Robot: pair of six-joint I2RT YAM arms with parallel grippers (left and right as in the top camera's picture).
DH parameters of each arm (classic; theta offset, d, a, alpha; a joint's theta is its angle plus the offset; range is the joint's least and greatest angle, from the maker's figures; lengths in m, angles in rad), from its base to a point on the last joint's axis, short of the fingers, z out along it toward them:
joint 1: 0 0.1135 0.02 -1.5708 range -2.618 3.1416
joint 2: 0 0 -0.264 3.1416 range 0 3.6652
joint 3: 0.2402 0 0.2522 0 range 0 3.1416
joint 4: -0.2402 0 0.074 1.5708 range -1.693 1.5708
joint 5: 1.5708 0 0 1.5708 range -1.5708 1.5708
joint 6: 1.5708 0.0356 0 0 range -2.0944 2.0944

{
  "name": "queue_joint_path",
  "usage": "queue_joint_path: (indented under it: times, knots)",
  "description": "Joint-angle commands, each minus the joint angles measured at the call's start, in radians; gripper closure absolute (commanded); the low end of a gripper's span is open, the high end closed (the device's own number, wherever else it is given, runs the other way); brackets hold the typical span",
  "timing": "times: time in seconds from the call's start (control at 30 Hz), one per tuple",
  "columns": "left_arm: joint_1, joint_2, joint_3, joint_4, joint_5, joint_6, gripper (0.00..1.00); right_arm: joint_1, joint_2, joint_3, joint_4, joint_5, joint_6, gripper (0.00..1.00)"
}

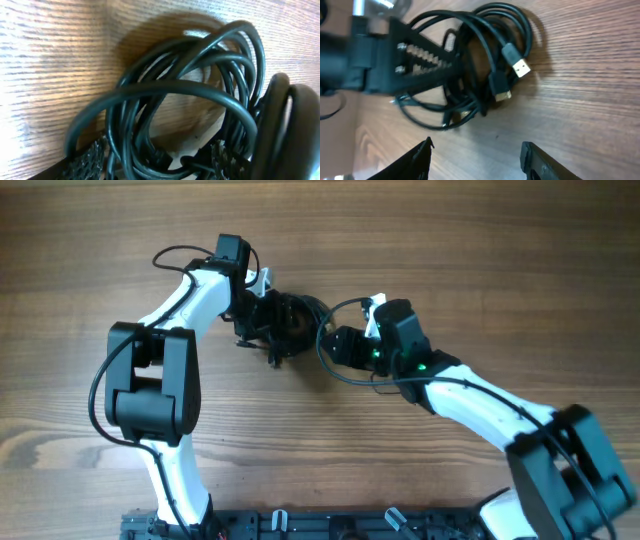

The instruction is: Untangle cables

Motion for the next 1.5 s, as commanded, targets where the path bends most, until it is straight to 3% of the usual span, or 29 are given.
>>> queue_joint_path:
  times: [0.0,0.33,0.4,0.5,0.57,0.7,1.1,1.33,1.47]
  knots:
    - [-0.001,-0.067,0.020,-0.042,0.021,0.036,0.25,0.003,0.074,0.014,0.052,0.037,0.025,0.39]
    - [-0.001,-0.273,0.020,-0.056,0.020,0.015,0.11,0.003,0.122,0.014,0.162,0.113,0.023,0.37]
    - [-0.001,-0.320,0.020,-0.060,0.020,0.005,0.27,0.003,0.134,0.014,0.159,0.126,0.023,0.37]
    - [-0.002,-0.335,0.020,-0.069,0.016,0.005,0.63,0.003,0.136,0.014,0.144,0.127,0.022,0.37]
    - [-0.006,-0.332,0.017,-0.074,0.016,0.005,0.82,0.003,0.140,0.014,0.143,0.126,0.023,0.36]
    - [-0.026,-0.330,0.012,-0.073,0.016,0.006,0.96,0.003,0.140,0.014,0.144,0.126,0.025,0.36]
    - [-0.099,-0.311,-0.016,-0.076,-0.119,0.006,0.96,0.003,0.140,0.014,0.139,0.121,0.026,0.36]
    - [-0.092,-0.222,-0.037,-0.018,-0.272,0.005,0.96,0.003,0.140,0.014,0.139,0.106,0.033,0.36]
    - [-0.080,-0.142,-0.037,0.007,-0.276,0.005,0.96,0.003,0.140,0.014,0.139,0.099,0.032,0.36]
